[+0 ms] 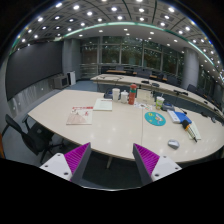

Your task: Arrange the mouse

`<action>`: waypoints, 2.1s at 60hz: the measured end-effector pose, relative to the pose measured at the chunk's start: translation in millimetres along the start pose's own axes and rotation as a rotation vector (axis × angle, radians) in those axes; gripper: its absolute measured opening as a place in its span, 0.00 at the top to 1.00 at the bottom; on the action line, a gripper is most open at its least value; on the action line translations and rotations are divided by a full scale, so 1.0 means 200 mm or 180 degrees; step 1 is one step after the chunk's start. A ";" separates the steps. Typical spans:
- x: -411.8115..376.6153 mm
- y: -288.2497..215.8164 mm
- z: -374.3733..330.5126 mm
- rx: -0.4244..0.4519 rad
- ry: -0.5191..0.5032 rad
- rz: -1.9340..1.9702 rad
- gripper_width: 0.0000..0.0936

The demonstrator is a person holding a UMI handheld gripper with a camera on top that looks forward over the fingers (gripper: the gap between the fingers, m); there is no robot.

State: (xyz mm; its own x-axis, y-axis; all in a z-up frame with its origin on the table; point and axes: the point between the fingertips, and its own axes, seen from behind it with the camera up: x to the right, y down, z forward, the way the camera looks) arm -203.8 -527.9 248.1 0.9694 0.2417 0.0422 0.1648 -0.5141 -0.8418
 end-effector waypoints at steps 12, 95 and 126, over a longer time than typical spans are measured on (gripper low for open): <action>0.32 0.24 0.15 -0.0239 0.0180 0.0141 0.08; 2.39 0.69 1.53 -0.0404 0.0731 0.0531 0.34; 2.37 0.47 1.47 -0.0294 0.0900 0.0519 0.60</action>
State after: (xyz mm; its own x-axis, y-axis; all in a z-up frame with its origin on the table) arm 217.3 -220.0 29.9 0.9943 -0.0812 0.0695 0.0066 -0.6028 -0.7979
